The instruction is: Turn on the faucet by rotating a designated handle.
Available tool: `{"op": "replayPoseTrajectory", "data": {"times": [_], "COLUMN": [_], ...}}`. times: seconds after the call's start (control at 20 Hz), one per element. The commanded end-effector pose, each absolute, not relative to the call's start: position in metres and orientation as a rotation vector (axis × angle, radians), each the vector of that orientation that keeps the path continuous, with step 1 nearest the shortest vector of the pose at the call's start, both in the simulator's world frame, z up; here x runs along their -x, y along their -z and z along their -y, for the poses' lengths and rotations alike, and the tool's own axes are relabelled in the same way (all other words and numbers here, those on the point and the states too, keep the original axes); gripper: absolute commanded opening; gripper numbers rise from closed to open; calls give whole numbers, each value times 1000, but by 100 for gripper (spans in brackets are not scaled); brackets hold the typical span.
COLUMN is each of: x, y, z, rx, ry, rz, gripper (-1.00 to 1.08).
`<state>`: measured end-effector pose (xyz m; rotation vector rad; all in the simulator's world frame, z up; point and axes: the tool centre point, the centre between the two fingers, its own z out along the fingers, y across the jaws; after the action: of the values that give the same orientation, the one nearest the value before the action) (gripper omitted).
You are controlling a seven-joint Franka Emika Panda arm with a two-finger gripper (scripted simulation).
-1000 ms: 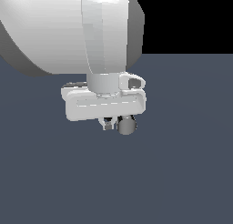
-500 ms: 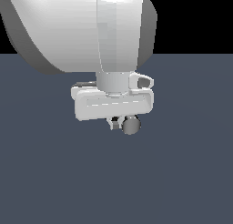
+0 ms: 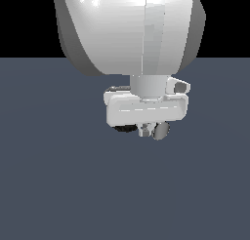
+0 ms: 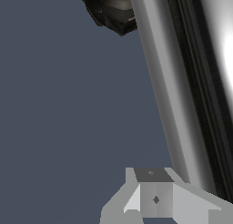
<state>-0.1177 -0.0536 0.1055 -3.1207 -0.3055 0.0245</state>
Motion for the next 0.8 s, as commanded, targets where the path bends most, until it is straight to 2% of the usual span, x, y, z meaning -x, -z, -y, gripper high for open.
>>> {"op": "replayPoseTrajectory", "data": {"times": [0.0,0.75], "x": [103,84], "y": [-105,-105], "z": [64,130], "rx": [3125,3125], "ry": [0,0], "rz": [322,322], "gripper": [-100,-100]}}
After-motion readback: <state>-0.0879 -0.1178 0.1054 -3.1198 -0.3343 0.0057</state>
